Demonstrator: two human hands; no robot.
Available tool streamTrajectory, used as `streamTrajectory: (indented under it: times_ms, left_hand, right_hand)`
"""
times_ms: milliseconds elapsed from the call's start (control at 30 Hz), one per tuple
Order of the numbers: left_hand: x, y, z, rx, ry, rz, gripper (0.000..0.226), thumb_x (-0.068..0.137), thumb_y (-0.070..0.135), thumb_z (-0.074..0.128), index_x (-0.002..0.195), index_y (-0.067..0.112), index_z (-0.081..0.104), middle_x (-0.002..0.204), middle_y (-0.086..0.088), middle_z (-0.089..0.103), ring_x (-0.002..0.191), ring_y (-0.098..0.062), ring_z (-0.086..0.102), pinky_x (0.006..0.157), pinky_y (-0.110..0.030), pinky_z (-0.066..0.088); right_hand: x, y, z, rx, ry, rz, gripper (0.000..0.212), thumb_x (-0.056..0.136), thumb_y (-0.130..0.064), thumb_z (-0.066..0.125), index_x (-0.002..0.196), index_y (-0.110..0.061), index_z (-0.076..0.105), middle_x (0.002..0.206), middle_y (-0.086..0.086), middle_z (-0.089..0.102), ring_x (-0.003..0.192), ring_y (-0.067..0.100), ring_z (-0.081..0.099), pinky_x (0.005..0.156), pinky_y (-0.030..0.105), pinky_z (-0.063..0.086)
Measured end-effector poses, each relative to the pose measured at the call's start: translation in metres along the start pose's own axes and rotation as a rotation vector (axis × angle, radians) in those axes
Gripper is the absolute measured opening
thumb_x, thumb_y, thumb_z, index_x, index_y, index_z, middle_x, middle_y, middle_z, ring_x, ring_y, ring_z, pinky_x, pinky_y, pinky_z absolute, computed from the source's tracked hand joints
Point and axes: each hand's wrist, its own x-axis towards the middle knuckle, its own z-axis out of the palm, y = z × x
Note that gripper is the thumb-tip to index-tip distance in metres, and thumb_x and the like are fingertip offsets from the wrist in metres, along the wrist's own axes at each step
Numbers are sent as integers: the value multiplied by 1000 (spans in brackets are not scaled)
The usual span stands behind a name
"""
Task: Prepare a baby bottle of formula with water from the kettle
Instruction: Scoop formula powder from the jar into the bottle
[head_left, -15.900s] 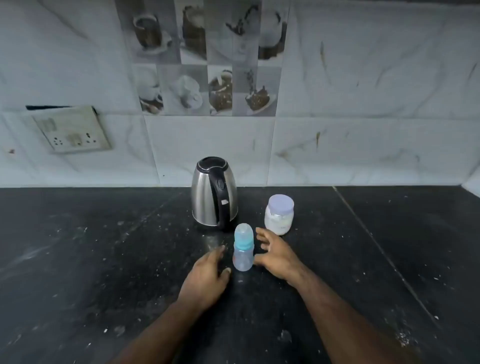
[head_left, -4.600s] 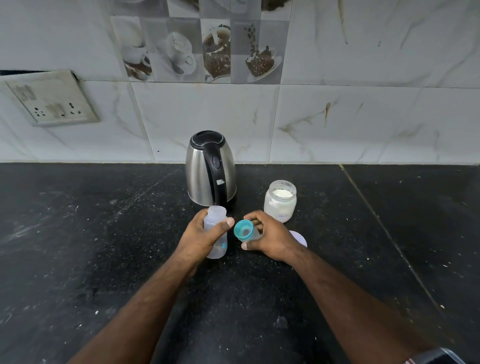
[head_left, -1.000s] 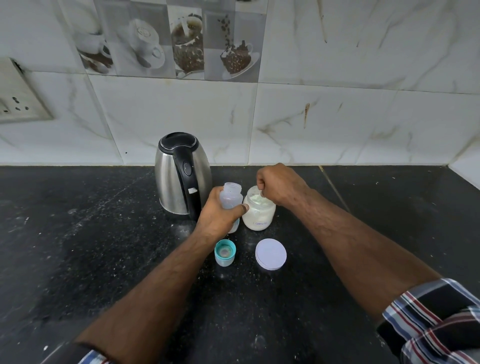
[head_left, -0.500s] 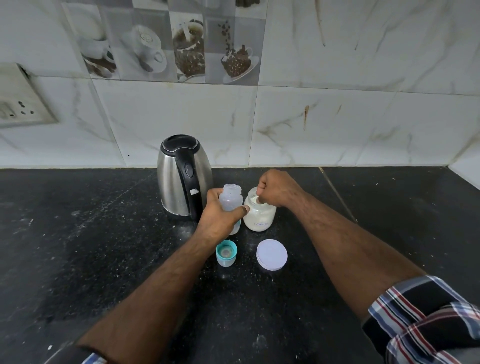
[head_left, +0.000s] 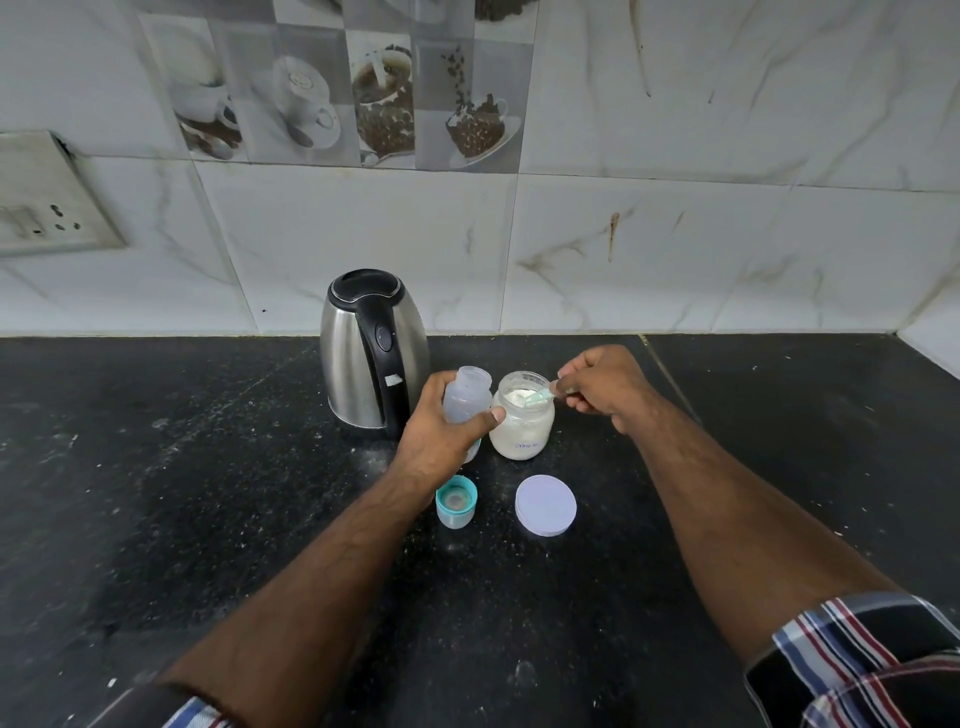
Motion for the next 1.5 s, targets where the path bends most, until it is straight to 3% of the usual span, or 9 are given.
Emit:
streamTrajectory:
  times_ms: [200, 433, 600, 967, 1100, 1267, 1433, 1500]
  left_hand:
    - [-2, 2, 2, 0, -6, -5, 58, 83, 38, 85, 125, 38, 46, 128, 6, 61, 119, -18, 60, 102, -43, 54]
    - [-3, 4, 1, 13, -5, -17, 60, 85, 36, 83, 129, 35, 44, 130, 5, 59, 120, -19, 59, 101, -42, 54]
    - [-3, 4, 0, 27, 1, -29, 66, 84, 38, 83, 137, 30, 44, 132, 2, 60, 121, -22, 59, 103, -48, 54]
    - [-1, 2, -1, 38, -2, -42, 69, 84, 39, 83, 139, 29, 43, 133, 1, 59, 122, -24, 59, 105, -50, 53]
    - [0, 2, -1, 32, -10, -56, 74, 86, 38, 82, 144, 25, 39, 136, 1, 57, 123, -23, 57, 105, -46, 52]
    - [1, -3, -1, 16, -38, -81, 70, 88, 34, 81, 142, 24, 37, 135, 0, 56, 121, -22, 58, 93, -37, 52]
    - [0, -4, 0, -1, -80, -61, 64, 88, 34, 80, 138, 31, 41, 139, 1, 55, 126, -24, 56, 104, -48, 54]
    - [0, -4, -1, -20, -88, -53, 60, 88, 34, 80, 135, 34, 43, 138, 3, 56, 124, -22, 57, 101, -44, 55]
  right_hand:
    - [-2, 11, 3, -60, 71, -113, 16, 76, -6, 85, 82, -12, 72, 73, 5, 75, 58, 14, 65, 59, 29, 56]
    - [-3, 14, 4, 23, 78, -64, 10, 83, -3, 78, 86, -9, 71, 81, 10, 75, 65, 16, 66, 66, 31, 58]
    - [-3, 17, 5, 77, 80, -10, 9, 85, 4, 69, 89, -4, 70, 80, 14, 73, 60, 15, 62, 60, 29, 54]
    - [-2, 15, 8, 101, 88, 38, 13, 85, 4, 62, 87, -7, 69, 80, 12, 74, 62, 16, 62, 62, 31, 54]
    - [-4, 15, 6, 144, 81, 47, 10, 86, 4, 65, 92, -3, 71, 77, 11, 72, 59, 14, 61, 55, 24, 53]
    - [-10, 13, 3, 207, 76, 71, 10, 87, 2, 69, 95, -4, 70, 78, 12, 72, 54, 10, 58, 47, 19, 50]
    - [-17, 9, -2, 329, 55, 98, 13, 86, 5, 68, 95, -5, 70, 78, 12, 72, 55, 12, 57, 53, 23, 50]
    - [-21, 4, -6, 386, 25, 96, 14, 86, 5, 68, 95, -6, 70, 79, 13, 72, 56, 12, 57, 54, 23, 50]
